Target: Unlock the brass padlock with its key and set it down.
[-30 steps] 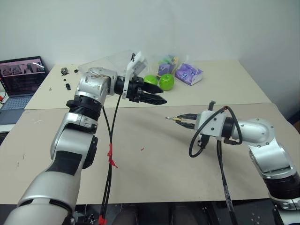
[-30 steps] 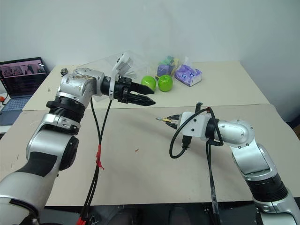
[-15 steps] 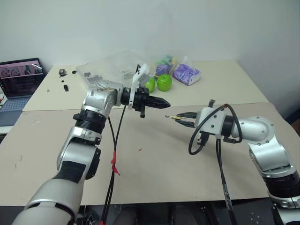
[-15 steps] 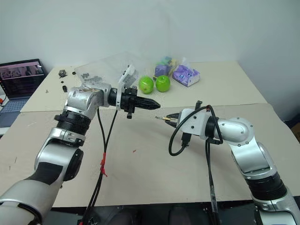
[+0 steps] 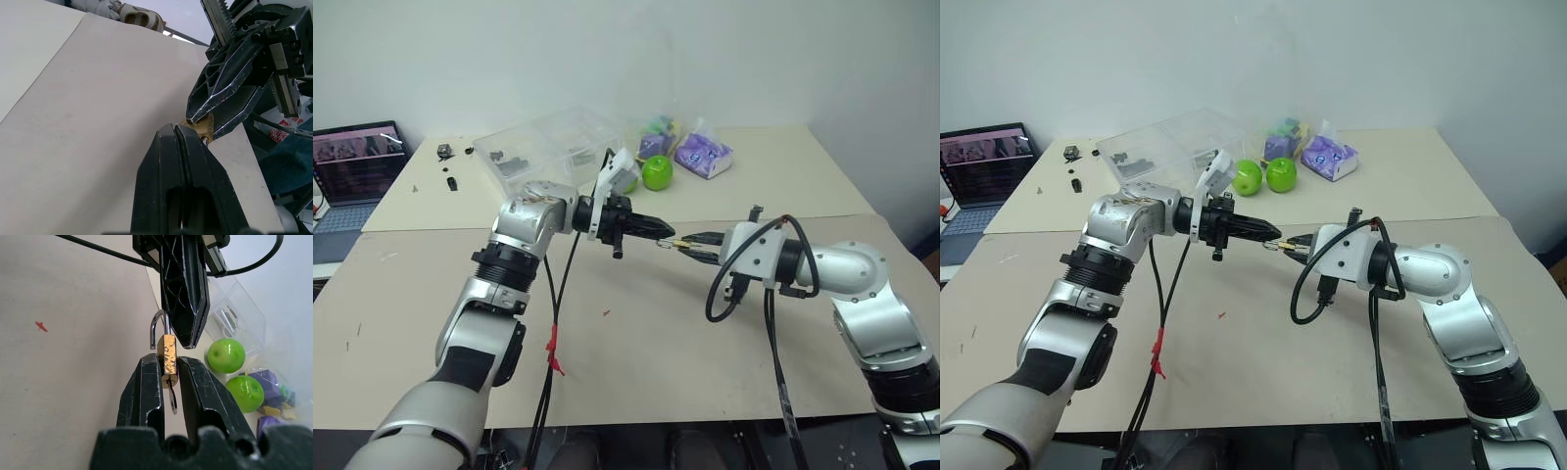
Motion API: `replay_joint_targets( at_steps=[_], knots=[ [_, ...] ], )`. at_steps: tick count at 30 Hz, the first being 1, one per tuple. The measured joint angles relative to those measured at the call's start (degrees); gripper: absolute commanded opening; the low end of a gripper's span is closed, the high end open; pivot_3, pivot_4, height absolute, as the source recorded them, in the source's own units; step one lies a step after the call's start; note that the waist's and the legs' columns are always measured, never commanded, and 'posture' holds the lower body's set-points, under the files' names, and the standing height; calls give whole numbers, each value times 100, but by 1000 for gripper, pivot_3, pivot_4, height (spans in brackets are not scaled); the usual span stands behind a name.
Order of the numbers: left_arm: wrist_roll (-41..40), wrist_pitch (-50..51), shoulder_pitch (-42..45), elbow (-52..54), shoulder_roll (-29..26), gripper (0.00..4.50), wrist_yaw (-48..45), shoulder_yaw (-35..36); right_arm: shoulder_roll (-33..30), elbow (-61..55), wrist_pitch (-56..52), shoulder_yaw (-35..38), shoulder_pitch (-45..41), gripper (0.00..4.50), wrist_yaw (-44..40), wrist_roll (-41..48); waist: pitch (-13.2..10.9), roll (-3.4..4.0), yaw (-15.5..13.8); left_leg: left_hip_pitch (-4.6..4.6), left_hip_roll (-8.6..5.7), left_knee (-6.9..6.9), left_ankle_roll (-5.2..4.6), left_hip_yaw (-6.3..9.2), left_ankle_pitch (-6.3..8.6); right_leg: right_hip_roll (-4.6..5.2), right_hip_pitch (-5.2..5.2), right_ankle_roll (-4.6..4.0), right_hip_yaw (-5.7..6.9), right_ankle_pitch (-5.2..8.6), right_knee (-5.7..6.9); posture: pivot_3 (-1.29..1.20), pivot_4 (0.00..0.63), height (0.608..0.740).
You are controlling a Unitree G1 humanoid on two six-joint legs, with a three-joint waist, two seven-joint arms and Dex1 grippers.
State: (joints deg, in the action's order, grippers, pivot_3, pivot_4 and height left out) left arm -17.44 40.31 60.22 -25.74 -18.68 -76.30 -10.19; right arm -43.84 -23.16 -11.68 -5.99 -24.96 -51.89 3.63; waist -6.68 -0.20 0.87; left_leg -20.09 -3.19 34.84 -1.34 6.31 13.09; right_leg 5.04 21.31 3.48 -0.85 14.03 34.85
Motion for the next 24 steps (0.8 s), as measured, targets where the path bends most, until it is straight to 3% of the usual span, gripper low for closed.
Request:
replay_joint_targets(
  at_steps=[24],
  knots=[
    [-93, 122, -63, 131, -2, 46, 101, -99, -203, 559, 318, 185, -343, 118, -38, -19, 0, 0, -2, 0, 0, 0, 0, -1, 0, 1, 0, -1, 0, 0, 0, 0, 150, 740]
  ],
)
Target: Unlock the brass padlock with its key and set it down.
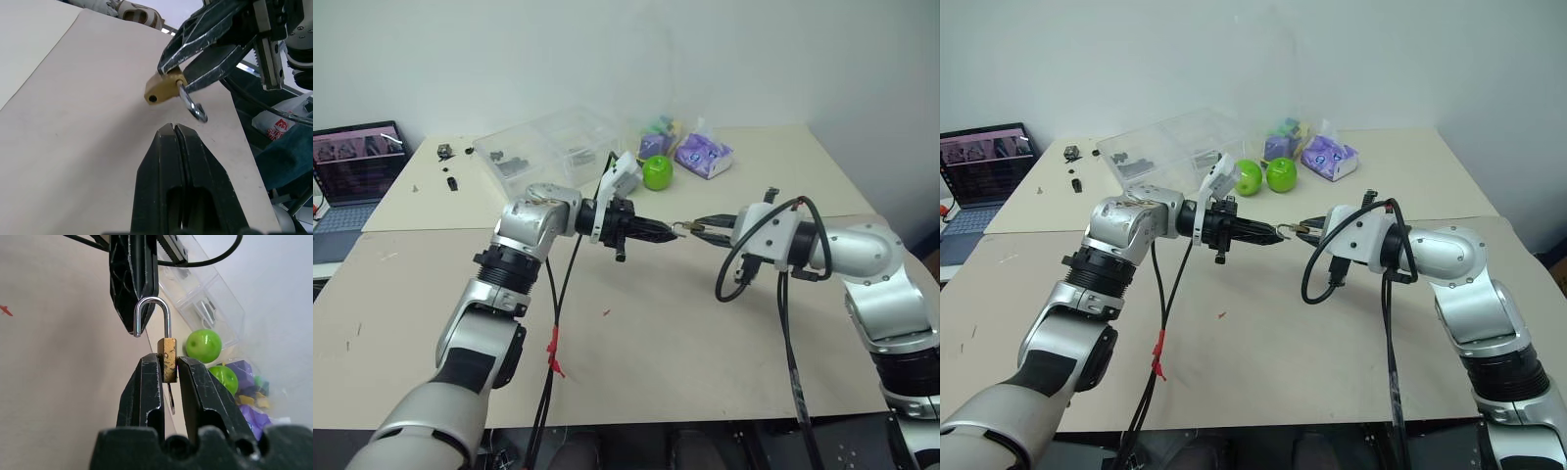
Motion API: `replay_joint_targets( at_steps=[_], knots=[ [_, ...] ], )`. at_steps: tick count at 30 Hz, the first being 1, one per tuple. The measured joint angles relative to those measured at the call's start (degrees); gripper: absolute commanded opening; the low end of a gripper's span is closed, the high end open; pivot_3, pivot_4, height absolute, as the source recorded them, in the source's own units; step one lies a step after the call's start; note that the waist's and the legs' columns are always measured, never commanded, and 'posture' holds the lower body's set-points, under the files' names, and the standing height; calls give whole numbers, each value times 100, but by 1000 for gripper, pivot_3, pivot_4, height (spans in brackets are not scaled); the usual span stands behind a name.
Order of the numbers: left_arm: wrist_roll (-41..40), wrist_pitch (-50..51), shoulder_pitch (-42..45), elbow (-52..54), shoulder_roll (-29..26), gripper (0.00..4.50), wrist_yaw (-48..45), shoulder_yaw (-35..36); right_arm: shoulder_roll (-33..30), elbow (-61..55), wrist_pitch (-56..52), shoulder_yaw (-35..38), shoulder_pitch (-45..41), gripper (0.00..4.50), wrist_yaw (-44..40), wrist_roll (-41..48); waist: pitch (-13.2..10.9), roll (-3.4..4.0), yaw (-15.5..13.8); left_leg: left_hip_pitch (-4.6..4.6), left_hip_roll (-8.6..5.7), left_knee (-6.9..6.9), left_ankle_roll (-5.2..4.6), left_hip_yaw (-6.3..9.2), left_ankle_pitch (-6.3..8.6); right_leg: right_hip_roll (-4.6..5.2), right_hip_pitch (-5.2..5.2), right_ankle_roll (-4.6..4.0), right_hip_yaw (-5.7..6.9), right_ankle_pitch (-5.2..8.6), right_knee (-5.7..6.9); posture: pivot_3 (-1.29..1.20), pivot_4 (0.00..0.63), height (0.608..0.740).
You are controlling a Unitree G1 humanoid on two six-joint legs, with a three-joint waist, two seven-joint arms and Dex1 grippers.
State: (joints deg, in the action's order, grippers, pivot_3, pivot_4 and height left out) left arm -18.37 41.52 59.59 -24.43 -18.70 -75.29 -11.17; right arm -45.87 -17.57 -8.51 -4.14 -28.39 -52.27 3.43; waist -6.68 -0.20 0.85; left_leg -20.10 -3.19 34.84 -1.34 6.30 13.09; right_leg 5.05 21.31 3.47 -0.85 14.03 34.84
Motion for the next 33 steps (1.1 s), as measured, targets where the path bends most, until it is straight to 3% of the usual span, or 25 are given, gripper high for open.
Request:
replay_joint_targets(
  at_steps=[15, 22, 25, 28, 33],
  knots=[
    [-2, -4, -1, -16, -24, 46, 60, 13, 0, 22, 26, -1, -2, 118, 0, -5, 0, 0, 4, 0, 0, 0, 0, -1, 0, 1, 0, 0, -1, 0, -1, 0, 150, 740],
    [53, -192, 260, -564, -573, 46, 242, 251, 60, 19, 93, -204, 89, 118, 1, -180, 0, 0, 26, 1, 4, -3, 0, 1, 0, -6, 3, 0, 0, 0, 0, 0, 150, 740],
    [51, -190, 269, -487, -1082, 741, 165, 352, 112, 20, 116, -247, 261, 118, 0, -210, 1, 2, 34, 2, 4, -7, 0, 1, 0, -5, 6, 0, -1, 0, 1, 0, 150, 740],
    [37, -189, -89, -26, -1517, 1960, -78, 348, 131, 18, 150, -245, 276, 118, -2, -204, 2, 5, 30, 4, 3, -8, 0, 3, 0, -2, 6, 0, -4, 0, 2, 0, 150, 740],
    [60, -575, -729, 604, -1766, 3727, -254, 271, 212, 15, 226, -258, 267, 118, -24, -187, 2, 5, -17, -1, 3, -6, 2, 4, -1, 4, 6, -4, -4, -2, 0, 0, 150, 740]
  ],
)
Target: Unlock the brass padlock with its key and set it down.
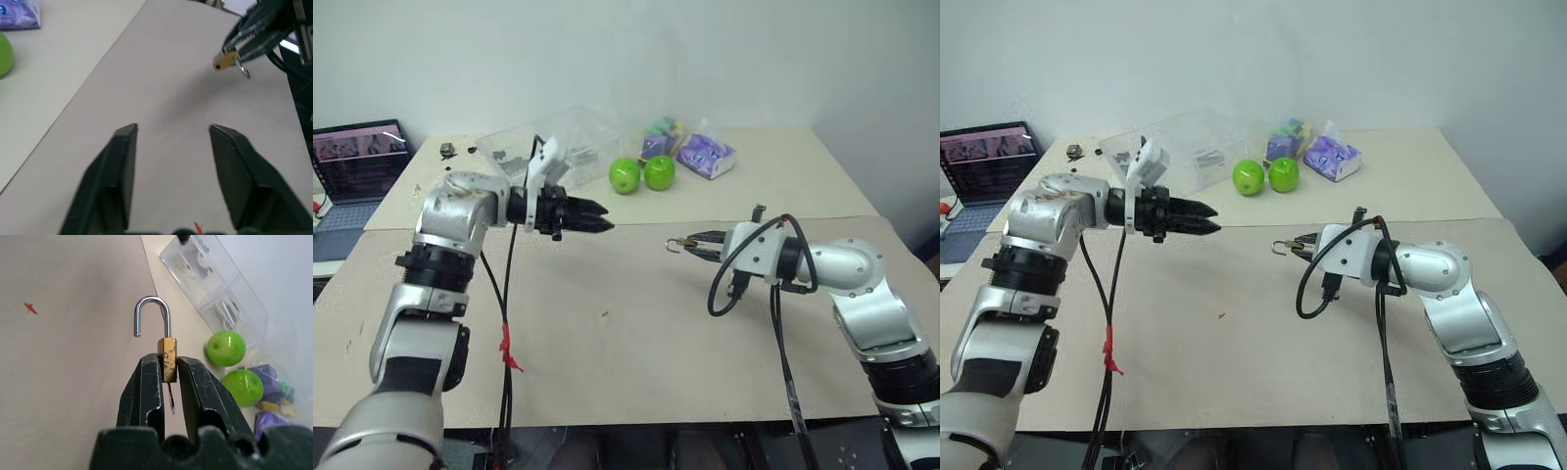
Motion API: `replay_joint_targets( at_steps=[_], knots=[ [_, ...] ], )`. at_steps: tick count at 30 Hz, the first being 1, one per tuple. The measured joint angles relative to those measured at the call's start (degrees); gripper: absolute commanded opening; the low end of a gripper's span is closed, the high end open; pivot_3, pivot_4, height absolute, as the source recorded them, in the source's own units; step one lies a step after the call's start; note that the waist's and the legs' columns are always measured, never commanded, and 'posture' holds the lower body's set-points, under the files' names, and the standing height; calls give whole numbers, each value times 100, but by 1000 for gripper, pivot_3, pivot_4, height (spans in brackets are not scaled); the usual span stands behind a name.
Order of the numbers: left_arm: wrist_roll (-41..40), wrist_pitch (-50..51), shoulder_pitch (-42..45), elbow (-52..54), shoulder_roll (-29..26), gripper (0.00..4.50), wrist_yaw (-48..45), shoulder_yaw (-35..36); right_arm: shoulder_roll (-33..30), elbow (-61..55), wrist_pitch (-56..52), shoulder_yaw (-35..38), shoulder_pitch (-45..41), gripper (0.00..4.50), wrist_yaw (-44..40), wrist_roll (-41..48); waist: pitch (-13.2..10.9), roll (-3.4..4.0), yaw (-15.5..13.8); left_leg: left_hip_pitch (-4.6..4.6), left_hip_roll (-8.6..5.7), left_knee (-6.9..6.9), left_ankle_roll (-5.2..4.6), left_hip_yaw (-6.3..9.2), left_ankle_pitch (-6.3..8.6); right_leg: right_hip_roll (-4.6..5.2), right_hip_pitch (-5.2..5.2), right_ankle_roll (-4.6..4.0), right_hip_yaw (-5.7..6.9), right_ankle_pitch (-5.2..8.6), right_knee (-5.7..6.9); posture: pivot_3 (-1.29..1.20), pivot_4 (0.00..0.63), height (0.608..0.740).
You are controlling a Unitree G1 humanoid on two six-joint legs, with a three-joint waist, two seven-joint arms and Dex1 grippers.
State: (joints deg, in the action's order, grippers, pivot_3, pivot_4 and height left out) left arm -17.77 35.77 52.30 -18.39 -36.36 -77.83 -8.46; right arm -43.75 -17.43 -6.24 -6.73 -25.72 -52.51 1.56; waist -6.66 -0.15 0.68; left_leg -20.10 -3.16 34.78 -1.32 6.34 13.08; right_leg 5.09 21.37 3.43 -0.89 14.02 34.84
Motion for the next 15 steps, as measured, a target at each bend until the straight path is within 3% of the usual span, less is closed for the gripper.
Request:
replay_joint_targets(
  at_steps=[2, 8, 15],
  knots=[
    [88, -419, -377, 382, -245, 4455, -151, -49, 26, 4, 23, -9, 2, 118, -28, 6, 0, 1, 6, 2, 2, -4, 0, -1, 0, 2, 0, -10, -3, -1, -1, 0, 150, 740],
    [454, -1696, -939, 847, -432, 4483, -131, -174, 180, 14, 40, -210, 11, 118, -156, 45, 0, 0, 5, 2, 4, -3, 0, -2, 0, -3, 0, -39, -3, -4, -5, 0, 150, 740],
    [647, -2069, -909, 818, -435, 4483, 148, -157, 345, 422, 371, -834, -84, 118, -232, -386, 1, 1, 16, 8, -1, -3, -1, -6, 0, -6, -3, -39, 0, -5, -5, 0, 150, 740]
  ],
)
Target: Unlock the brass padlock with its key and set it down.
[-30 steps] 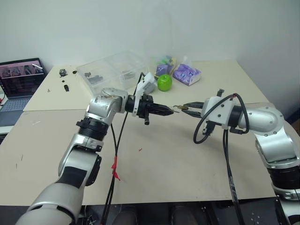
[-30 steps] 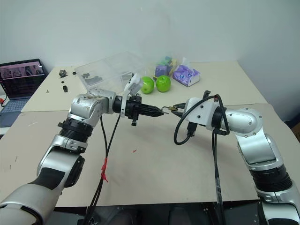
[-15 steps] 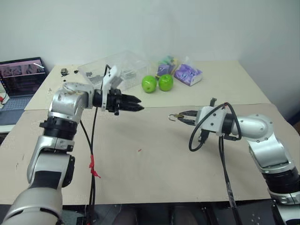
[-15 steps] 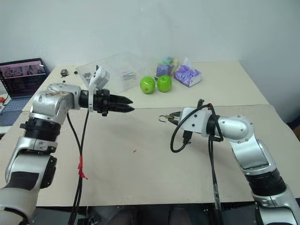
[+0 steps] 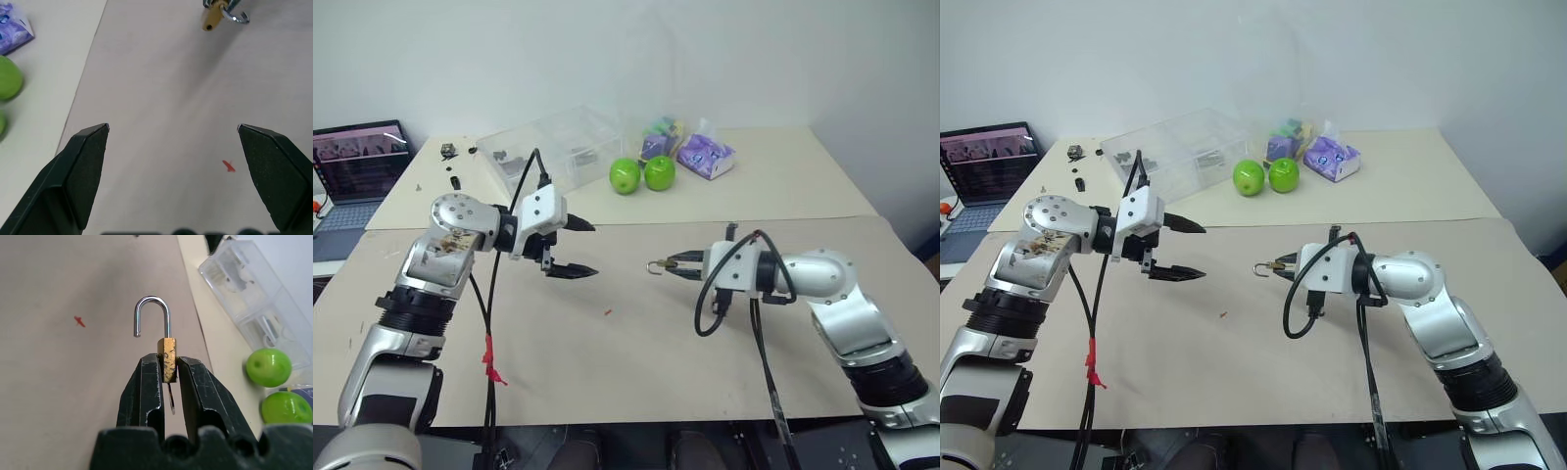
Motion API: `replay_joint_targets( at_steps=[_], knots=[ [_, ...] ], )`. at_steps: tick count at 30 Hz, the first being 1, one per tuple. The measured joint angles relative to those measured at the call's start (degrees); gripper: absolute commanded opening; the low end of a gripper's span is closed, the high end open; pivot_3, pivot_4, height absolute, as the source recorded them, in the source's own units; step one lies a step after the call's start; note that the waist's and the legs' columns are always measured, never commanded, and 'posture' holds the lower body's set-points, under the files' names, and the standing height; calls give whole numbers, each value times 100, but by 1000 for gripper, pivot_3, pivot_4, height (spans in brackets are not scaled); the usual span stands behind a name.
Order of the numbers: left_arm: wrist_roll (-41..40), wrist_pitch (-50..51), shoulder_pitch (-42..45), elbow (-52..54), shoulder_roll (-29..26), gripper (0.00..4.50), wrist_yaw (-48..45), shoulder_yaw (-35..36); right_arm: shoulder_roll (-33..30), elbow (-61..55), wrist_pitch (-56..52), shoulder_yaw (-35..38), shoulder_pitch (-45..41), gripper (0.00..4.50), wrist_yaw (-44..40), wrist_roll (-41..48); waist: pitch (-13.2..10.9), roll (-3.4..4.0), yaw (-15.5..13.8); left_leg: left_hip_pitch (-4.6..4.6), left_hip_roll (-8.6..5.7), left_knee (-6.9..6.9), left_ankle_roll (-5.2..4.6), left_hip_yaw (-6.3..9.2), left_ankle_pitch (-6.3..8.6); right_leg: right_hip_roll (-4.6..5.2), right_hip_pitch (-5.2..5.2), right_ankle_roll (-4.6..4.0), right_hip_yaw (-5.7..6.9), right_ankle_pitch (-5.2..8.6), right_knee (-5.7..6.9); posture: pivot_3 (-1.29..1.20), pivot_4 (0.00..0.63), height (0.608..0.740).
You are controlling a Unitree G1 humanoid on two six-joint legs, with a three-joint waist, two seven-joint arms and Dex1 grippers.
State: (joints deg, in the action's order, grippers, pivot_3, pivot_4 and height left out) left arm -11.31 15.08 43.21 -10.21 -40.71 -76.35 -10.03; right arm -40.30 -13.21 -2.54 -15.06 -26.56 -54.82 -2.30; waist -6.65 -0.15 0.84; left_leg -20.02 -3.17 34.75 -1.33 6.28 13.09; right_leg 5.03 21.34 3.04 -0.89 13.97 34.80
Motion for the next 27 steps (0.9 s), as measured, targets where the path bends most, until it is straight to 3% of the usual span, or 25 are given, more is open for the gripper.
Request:
replay_joint_targets(
  at_steps=[7, 27],
  knots=[
    [-90, 354, 35, 101, -5, 4483, 52, 10, 369, 979, 663, -674, -230, 118, 298, -996, 0, 0, 29, 4, 12, -2, 0, 1, 0, -15, 4, 0, -1, 0, 6, 0, 150, 740],
    [-621, 1504, 41, 1013, -239, 4483, -414, -34, 526, 2214, 1917, -1109, -346, 118, 1421, -2600, -1, 0, 46, 11, 15, -4, 0, 2, 0, -21, 1, -1, -5, 0, 7, 0, 150, 740]
  ],
)
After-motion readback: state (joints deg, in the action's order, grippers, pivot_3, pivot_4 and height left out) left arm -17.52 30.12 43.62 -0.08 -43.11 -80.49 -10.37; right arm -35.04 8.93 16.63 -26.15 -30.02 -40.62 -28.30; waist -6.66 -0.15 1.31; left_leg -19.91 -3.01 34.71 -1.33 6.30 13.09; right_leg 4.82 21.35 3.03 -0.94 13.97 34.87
